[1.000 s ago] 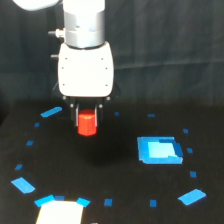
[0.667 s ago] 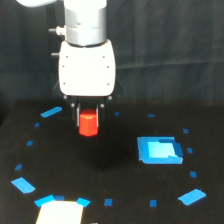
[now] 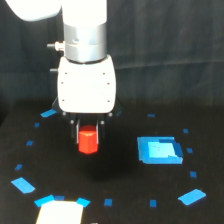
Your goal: Pick up the red object from the table
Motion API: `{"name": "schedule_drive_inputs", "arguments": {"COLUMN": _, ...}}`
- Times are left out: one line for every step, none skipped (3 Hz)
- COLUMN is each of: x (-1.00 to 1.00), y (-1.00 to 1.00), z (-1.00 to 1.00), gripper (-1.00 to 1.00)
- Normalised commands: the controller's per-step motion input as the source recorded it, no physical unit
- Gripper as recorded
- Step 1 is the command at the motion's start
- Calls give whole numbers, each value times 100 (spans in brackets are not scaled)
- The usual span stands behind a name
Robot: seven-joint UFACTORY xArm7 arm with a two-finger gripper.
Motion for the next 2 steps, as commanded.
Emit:
{"name": "schedule_drive_inputs", "arguments": {"x": 23, "y": 96, "z": 100, "gripper": -71}}
{"name": "schedule_drive_inputs", "arguments": {"x": 32, "y": 100, "z": 83, "gripper": -100}}
